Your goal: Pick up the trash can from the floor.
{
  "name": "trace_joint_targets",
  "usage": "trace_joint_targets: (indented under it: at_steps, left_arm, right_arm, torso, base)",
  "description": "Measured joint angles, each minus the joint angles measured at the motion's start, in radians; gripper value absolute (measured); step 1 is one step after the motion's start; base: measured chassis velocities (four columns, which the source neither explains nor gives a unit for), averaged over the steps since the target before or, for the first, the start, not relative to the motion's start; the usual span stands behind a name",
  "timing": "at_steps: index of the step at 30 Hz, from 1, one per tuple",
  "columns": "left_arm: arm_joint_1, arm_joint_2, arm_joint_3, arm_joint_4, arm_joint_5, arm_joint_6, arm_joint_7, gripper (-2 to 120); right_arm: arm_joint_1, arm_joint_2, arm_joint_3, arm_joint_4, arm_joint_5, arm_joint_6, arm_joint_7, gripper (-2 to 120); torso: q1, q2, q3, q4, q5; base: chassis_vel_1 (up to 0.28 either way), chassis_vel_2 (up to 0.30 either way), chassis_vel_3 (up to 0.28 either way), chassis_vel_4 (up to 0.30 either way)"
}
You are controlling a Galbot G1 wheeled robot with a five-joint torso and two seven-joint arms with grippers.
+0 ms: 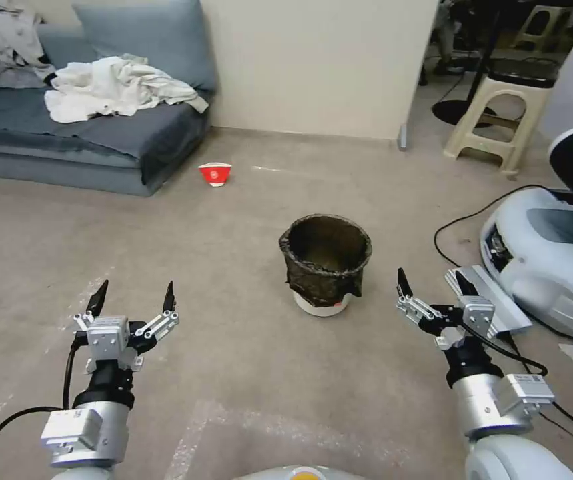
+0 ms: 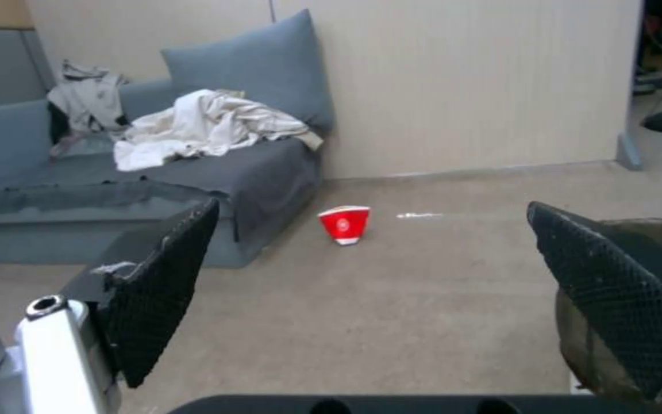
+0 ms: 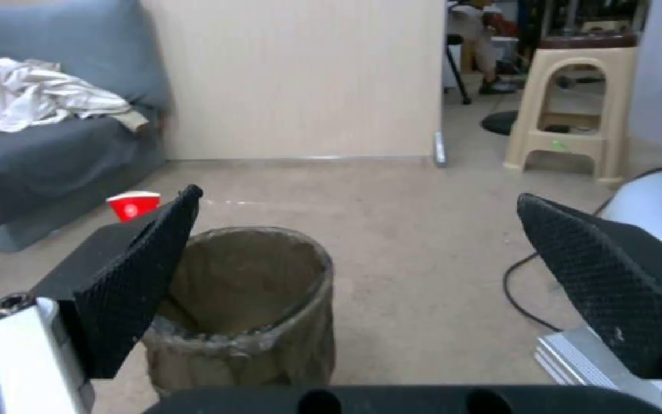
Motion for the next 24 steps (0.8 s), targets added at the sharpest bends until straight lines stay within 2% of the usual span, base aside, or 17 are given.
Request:
trace_joint_targets:
  at_steps: [24]
  left_arm:
    - [0.003,-0.003,0.003,0.007,-0.003,-0.014,0.001,100]
  right_arm:
    - [0.001,-0.004,-0.004,-0.01,-0.001,0.0,-0.004,100]
  torso:
    - [0.0,0.0,0.0,-0.0002,0.0]
  base:
    - [-0.037,-0.037,-0.041,-0.043]
